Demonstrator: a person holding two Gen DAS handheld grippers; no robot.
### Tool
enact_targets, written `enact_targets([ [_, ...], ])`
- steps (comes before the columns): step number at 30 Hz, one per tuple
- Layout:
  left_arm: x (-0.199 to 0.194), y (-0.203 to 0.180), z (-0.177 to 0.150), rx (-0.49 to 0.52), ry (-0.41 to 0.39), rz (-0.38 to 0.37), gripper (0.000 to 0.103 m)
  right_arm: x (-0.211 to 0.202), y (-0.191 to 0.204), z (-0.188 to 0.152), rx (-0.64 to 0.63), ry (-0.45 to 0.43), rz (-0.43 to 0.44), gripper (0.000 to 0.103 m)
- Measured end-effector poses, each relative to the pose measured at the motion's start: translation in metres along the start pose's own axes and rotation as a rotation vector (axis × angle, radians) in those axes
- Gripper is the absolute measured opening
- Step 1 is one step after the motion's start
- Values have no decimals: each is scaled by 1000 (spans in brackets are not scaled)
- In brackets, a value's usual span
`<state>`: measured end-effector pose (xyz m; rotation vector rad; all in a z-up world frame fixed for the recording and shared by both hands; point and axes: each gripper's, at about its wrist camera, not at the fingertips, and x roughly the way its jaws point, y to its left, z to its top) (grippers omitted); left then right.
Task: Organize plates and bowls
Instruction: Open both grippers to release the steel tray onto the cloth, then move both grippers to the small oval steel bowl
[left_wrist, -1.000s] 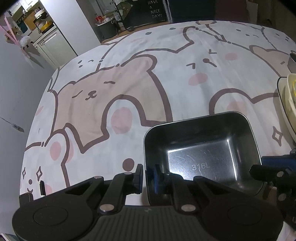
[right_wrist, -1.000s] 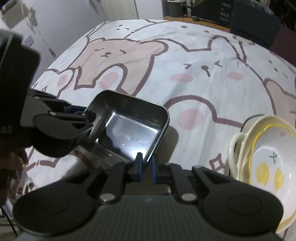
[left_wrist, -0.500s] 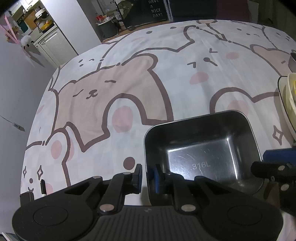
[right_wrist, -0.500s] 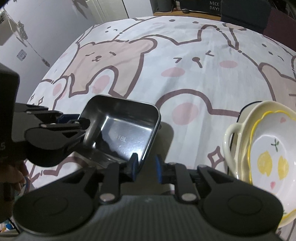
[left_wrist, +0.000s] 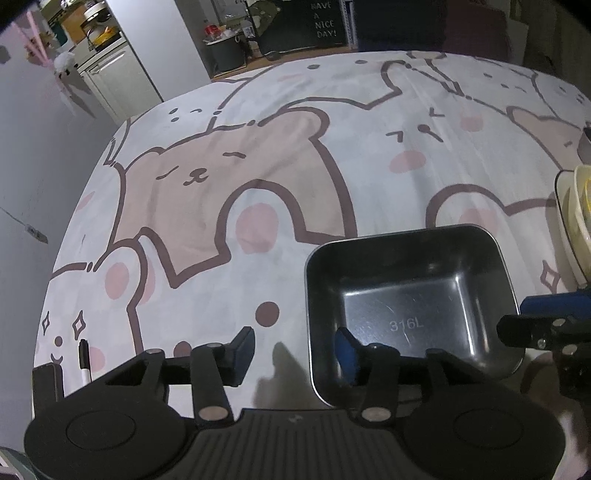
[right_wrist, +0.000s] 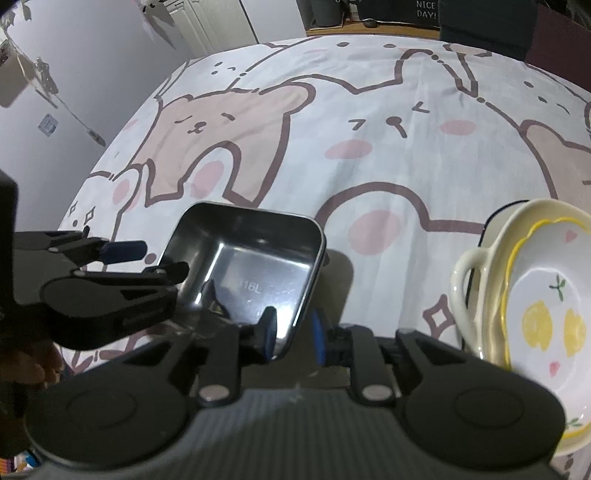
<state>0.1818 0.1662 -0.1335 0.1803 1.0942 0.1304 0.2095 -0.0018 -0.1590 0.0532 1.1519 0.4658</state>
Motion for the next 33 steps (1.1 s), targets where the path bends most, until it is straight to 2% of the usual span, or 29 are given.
enact_targets([
  [3,-2,3,-1,-14,-4,-7,57,-1,-1,-1,2,-3,1,33],
  [10,-13,11,-2,-63,-40,-42,80,-11,-3,-1,-17,-37,16,54],
  [14,-25,19,-2,-113,-91,-71,95,-27,-3,0,-52,-99,13,77],
  [16,-34,21,0,-139,-127,-77,101,-40,-5,3,-71,-153,4,86],
  [18,-43,22,2,-160,-169,-78,103,-53,-11,6,-81,-204,2,101],
  [22,-62,14,14,-190,-253,-104,103,-80,-32,12,-82,-305,-38,103],
  [25,-75,-1,26,-196,-310,-118,103,-95,-55,16,-69,-345,-78,103],
  [33,-88,-63,65,-162,-381,-225,103,-132,-142,19,51,-431,-191,103],
])
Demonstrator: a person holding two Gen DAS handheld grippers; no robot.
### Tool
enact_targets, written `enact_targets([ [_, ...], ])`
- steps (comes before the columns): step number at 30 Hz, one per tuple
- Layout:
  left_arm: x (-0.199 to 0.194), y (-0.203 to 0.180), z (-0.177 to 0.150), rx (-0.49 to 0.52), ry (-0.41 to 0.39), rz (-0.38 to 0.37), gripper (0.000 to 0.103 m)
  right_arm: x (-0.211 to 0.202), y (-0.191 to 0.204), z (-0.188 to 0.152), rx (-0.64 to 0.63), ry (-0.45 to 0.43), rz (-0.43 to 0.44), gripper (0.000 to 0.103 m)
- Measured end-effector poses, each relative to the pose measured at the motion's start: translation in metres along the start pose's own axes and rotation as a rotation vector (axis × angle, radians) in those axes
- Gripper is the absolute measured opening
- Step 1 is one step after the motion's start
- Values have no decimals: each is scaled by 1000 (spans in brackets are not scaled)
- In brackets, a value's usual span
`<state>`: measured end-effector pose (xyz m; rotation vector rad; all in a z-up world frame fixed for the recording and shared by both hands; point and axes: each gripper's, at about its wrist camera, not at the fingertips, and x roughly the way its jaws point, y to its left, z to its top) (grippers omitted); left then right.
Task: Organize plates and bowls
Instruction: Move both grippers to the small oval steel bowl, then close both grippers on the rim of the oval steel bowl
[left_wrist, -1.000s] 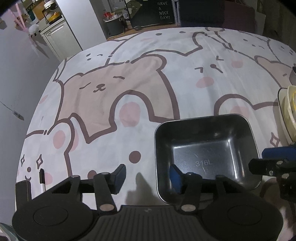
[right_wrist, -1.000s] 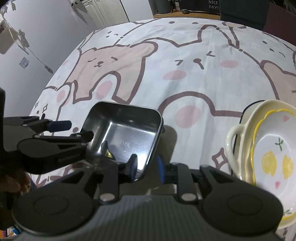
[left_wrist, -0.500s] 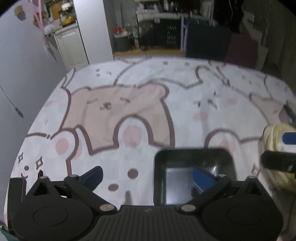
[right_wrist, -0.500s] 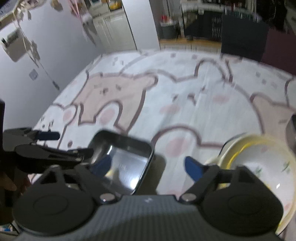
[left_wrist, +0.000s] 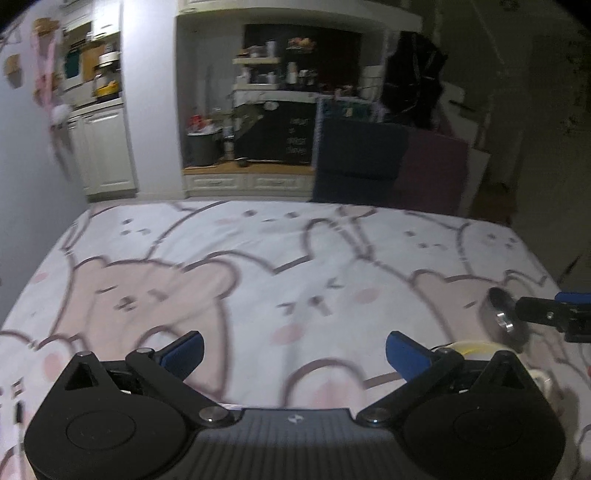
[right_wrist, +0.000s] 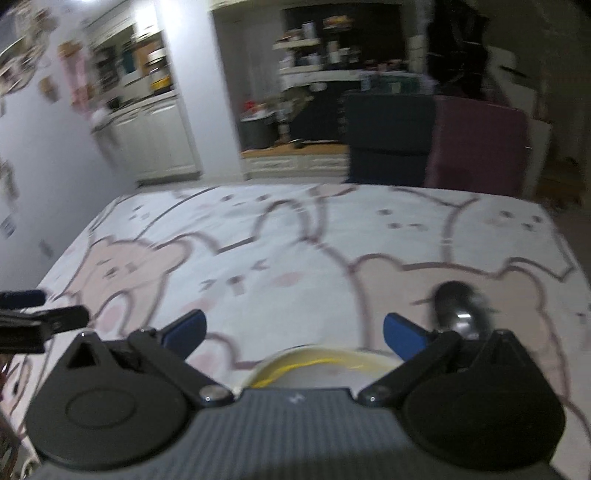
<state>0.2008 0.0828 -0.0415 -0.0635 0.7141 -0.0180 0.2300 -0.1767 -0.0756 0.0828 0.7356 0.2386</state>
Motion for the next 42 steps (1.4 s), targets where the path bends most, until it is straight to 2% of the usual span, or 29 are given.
enact_targets([
  [6,23,-62,16,8,15,-98,103,-6,-74,5,62,-30,-107,103],
  [12,54,-123,28,-32,53,-223,101,0,-143,7,181,-31,-196,103],
  [15,72,-156,28,-18,84,-269,88,10,-166,5,209,-18,-234,103],
  [18,99,-187,26,-6,150,-300,72,16,-193,6,269,-5,-210,100],
  [19,106,-194,25,-4,167,-308,65,18,-201,6,292,2,-193,97],
  [21,121,-205,24,-4,193,-315,61,22,-214,6,303,24,-163,78],
  [23,136,-212,25,-6,208,-325,56,28,-221,4,291,67,-151,68],
  [27,158,-226,31,25,211,-324,53,48,-226,-3,292,152,-131,56],
  [33,191,-251,37,185,214,-264,53,69,-221,-19,389,239,-130,55],
  [40,221,-264,31,267,242,-241,53,91,-203,-26,332,303,-148,55],
  [42,224,-263,30,273,240,-220,50,94,-201,-26,326,313,-159,55],
])
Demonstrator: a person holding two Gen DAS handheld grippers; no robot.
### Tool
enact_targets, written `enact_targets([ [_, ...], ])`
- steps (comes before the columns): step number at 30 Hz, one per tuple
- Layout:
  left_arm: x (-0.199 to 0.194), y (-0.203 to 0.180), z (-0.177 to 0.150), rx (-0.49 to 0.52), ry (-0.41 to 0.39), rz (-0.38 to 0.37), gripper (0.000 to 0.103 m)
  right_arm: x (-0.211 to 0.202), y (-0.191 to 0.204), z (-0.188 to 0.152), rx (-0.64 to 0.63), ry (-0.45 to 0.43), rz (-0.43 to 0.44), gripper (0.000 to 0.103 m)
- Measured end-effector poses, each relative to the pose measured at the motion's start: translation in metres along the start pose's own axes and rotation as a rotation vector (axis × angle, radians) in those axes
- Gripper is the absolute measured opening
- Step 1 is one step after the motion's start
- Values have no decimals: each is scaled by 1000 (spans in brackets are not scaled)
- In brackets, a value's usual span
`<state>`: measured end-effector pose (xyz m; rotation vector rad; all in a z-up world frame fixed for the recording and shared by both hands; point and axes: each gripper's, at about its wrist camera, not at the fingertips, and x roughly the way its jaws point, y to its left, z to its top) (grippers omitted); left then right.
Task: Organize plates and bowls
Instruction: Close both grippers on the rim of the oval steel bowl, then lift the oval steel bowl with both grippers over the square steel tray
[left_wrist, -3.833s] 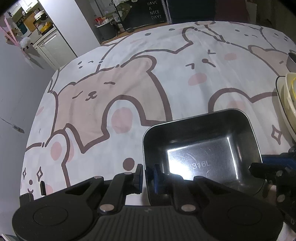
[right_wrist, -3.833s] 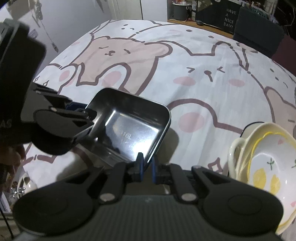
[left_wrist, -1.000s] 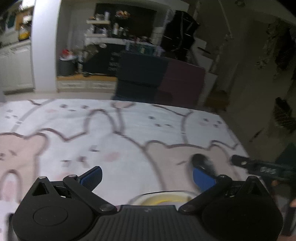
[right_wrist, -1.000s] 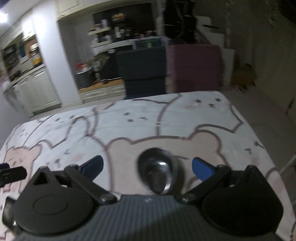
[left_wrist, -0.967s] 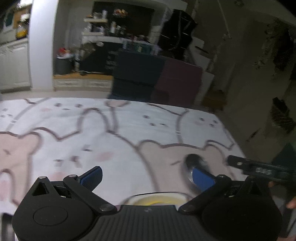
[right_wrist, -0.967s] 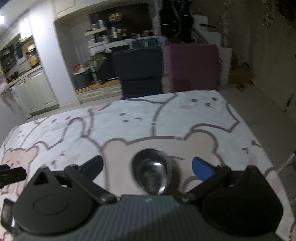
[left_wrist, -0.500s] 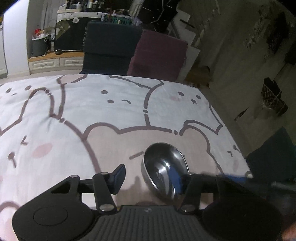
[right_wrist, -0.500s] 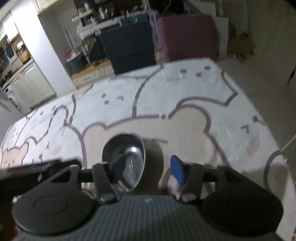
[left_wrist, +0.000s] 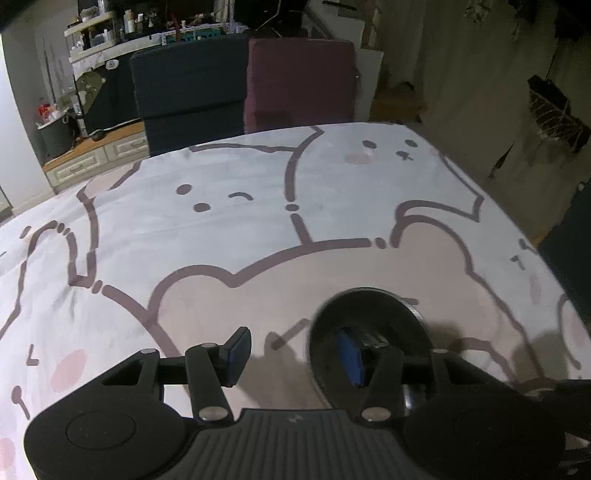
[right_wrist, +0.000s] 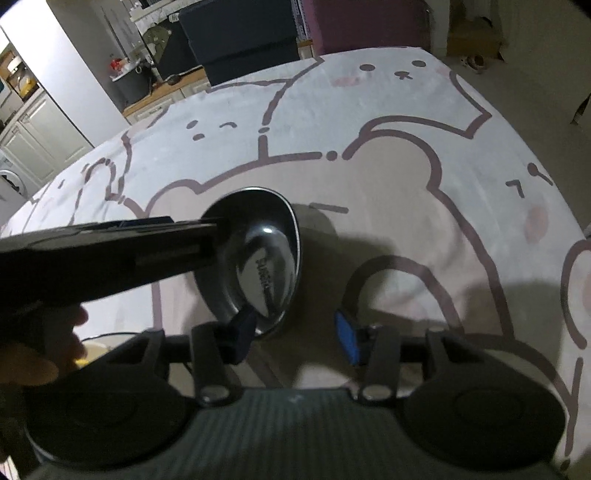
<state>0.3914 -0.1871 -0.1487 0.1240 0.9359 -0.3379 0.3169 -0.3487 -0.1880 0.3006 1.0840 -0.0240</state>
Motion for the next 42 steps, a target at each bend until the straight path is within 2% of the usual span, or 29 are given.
enact_targets([
  [2,1,3,1,-4,1,13,44,1,2,1,-22,10,-24,55],
  [10,-7,9,-4,28,20,19,44,-2,-3,0,-66,7,-81,55],
  [12,-8,10,-8,42,37,24,39,-4,-1,1,-93,-5,-103,55],
  [13,-8,11,-10,48,45,21,32,-5,-1,1,-105,-7,-104,55],
  [14,-9,12,-12,55,48,17,29,-5,0,1,-118,-11,-95,52],
  [16,-12,12,-16,61,49,7,22,-6,5,-1,-148,-8,-64,40],
  [18,-13,14,-18,38,54,-13,15,-7,12,-1,-169,5,-47,19],
  [20,-15,14,-20,33,62,-25,6,-6,20,-3,-203,9,-54,12],
  [21,-16,14,-22,29,64,-28,6,-6,23,-3,-214,8,-58,7],
  [26,-29,23,-22,-28,33,-58,6,-13,29,-4,-232,-13,-71,5],
  [31,-59,35,-18,-80,-37,-58,6,-33,31,0,-207,-87,-38,4],
  [36,-96,61,-23,-138,-95,-27,6,-54,49,4,-215,-144,10,3],
  [42,-143,105,-45,-194,-142,42,6,-75,95,-1,-269,-183,93,3],
])
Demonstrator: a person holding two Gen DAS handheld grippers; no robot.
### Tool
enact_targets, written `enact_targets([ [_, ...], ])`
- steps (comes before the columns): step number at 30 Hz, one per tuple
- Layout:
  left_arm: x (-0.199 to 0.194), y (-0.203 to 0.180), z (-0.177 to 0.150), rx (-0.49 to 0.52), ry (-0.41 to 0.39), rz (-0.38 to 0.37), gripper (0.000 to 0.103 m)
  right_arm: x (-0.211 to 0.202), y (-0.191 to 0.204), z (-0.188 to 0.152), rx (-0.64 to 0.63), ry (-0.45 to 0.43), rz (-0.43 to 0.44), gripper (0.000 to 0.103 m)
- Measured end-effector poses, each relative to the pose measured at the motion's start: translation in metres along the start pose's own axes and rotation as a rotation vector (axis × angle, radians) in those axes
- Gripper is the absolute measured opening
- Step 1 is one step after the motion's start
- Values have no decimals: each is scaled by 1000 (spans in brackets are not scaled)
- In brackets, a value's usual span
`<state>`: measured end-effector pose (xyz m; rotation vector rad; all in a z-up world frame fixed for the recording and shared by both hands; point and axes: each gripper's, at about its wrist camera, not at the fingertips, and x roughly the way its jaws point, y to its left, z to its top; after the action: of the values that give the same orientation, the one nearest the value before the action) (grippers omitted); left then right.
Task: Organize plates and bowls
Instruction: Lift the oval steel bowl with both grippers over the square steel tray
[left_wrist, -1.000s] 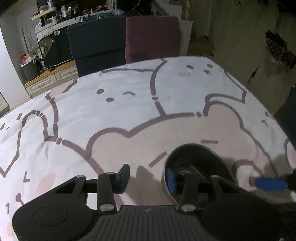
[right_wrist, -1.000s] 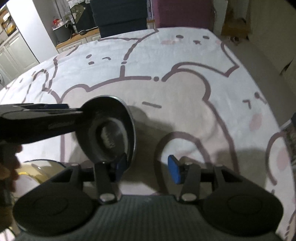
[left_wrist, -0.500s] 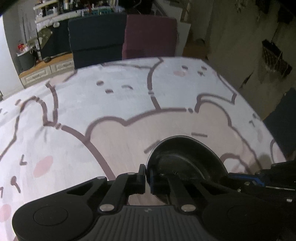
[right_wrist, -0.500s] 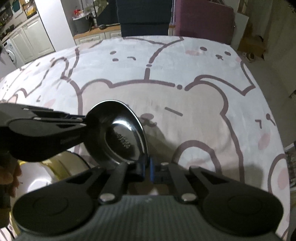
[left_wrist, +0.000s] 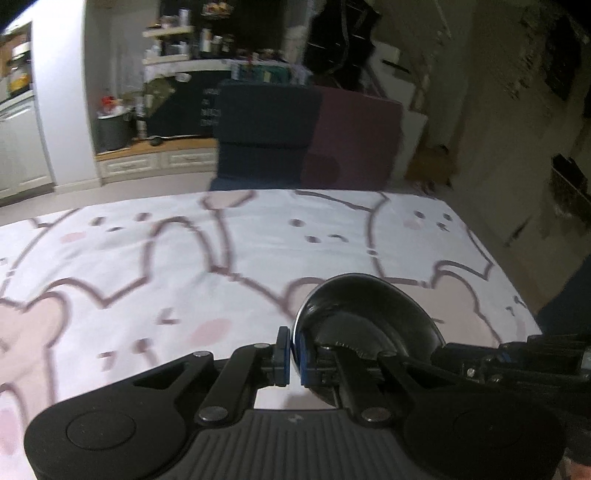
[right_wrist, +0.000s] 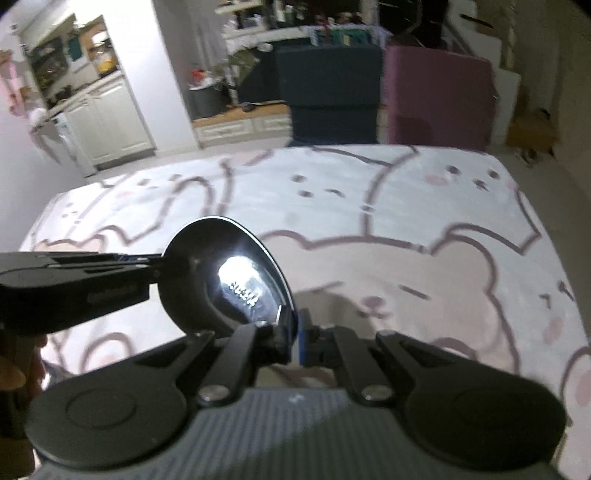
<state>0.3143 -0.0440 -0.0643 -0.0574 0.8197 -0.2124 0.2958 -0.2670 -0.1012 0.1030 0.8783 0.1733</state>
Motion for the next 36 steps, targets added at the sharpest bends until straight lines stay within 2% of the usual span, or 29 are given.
enact_targets([
  [10,-80,93,-34,-123,-66,131,6,-10,116,-8,-130,-25,131,3],
  [19,-128,158,-77,-183,-44,247,6,-9,209,-37,-261,-12,208,3],
  [27,-135,190,-105,-161,29,311,6,-7,273,-70,-384,10,236,4],
  [36,-108,180,-120,-14,144,302,6,5,288,-96,-446,111,203,6],
])
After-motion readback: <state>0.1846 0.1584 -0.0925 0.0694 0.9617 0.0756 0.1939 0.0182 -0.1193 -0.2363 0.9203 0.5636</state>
